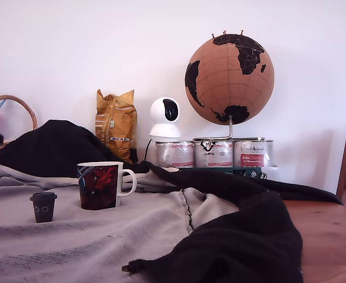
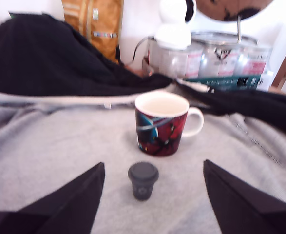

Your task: Pick the grey coffee capsule and place it inside the red coffee cup

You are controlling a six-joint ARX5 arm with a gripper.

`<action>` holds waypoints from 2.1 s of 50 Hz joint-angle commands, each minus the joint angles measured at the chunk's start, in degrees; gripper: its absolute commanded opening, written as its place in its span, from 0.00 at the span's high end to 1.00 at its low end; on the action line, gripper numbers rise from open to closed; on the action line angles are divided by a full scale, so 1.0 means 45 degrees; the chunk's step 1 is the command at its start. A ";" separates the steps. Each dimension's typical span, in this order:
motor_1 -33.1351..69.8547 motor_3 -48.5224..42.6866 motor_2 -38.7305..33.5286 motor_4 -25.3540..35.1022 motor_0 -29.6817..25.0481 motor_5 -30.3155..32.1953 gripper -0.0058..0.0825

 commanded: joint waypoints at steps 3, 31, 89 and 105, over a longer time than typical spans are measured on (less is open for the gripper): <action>0.1792 0.1549 -0.0350 0.0049 -0.0049 0.0214 0.26; 0.9811 0.2977 0.3551 0.1005 -0.0053 0.1321 0.26; 1.1531 0.3774 0.7266 0.0476 -0.0466 0.0233 0.65; 1.1540 0.2399 0.9418 0.0491 -0.1171 -0.0078 0.65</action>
